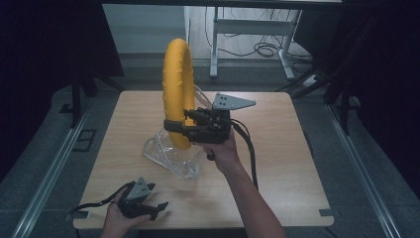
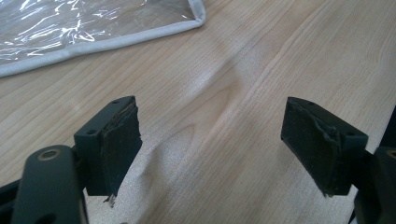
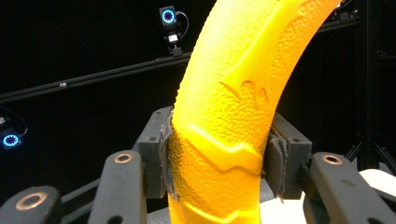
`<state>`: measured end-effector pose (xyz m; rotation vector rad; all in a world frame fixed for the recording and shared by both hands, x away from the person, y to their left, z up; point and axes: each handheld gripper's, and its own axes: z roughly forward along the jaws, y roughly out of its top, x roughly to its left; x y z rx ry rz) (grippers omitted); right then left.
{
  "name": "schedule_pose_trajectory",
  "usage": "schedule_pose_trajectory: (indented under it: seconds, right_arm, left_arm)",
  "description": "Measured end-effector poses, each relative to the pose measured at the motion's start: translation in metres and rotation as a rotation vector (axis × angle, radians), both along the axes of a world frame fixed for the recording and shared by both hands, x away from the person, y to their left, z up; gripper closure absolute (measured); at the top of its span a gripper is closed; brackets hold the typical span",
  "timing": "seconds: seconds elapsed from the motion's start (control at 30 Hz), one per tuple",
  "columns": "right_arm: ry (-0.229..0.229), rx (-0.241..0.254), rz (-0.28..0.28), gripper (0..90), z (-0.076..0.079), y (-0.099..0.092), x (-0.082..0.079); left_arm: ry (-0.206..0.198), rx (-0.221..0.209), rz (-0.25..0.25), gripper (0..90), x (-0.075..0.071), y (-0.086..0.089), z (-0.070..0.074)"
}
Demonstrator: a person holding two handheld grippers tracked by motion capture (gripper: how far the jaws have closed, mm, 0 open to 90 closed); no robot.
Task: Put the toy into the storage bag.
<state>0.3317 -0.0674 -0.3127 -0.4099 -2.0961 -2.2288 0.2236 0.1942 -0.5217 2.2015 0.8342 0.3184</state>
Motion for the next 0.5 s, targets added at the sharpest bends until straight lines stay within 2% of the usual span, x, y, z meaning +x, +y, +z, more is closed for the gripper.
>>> schedule_pose_trajectory:
  seconds: [0.5]
  right_arm:
    - [0.035,-0.018,0.007,50.3,-0.017,0.004,0.003]
  left_arm:
    - [-0.003,-0.002,0.000,19.7,0.000,0.000,0.000]
